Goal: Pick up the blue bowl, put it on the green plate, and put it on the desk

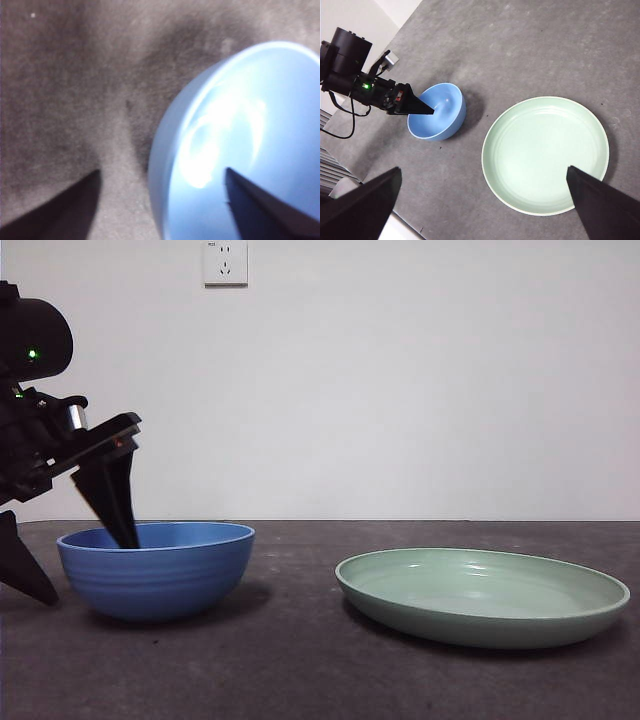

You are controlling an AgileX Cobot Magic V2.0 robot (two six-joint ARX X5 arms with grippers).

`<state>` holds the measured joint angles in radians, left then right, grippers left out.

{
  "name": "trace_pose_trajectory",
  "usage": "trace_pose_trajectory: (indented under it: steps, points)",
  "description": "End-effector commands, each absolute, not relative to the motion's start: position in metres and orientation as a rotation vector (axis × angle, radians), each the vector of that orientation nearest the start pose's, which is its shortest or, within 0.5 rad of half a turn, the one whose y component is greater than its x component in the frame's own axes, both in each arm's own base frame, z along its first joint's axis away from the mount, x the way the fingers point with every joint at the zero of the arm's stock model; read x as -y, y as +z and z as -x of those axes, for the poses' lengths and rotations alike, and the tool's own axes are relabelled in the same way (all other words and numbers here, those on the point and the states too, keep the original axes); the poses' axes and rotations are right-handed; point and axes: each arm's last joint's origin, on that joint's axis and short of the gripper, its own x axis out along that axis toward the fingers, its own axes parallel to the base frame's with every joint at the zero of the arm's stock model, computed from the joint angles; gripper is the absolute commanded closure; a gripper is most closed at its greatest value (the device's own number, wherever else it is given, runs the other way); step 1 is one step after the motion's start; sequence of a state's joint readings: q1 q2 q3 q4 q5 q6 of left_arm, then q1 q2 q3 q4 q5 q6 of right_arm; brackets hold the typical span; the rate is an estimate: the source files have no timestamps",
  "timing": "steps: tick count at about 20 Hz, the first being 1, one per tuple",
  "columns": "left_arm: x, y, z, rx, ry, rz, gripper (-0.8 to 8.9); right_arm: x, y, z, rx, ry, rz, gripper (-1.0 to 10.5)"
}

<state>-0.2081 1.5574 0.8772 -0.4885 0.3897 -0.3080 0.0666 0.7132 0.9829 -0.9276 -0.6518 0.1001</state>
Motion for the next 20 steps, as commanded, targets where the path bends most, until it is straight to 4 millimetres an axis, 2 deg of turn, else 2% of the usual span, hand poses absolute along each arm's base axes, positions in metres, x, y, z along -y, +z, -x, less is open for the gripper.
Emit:
trace_pose_trajectory:
  steps: [1,8,12,15,20]
  points:
    - [0.071,0.173,-0.278,-1.249,-0.321,0.37,6.0,-0.025,0.348,-0.111,-0.658,0.671,-0.271,3.6]
    - [0.071,0.173,-0.278,-1.25,-0.321,0.37,8.05,-0.025,0.348,-0.111,-0.658,0.671,-0.272,3.6]
    - [0.084,0.184,-0.277,-1.289,-0.349,0.344,8.04,-0.025,0.348,-0.111,-0.659,0.67,-0.274,3.6]
    - [0.11,0.213,-0.282,-1.263,-0.428,0.297,8.04,-0.025,0.348,-0.111,-0.663,0.669,-0.275,3.6]
    - [0.163,0.293,-0.297,-1.12,-0.563,0.214,8.04,-0.025,0.346,-0.109,-0.685,0.66,-0.279,3.7]
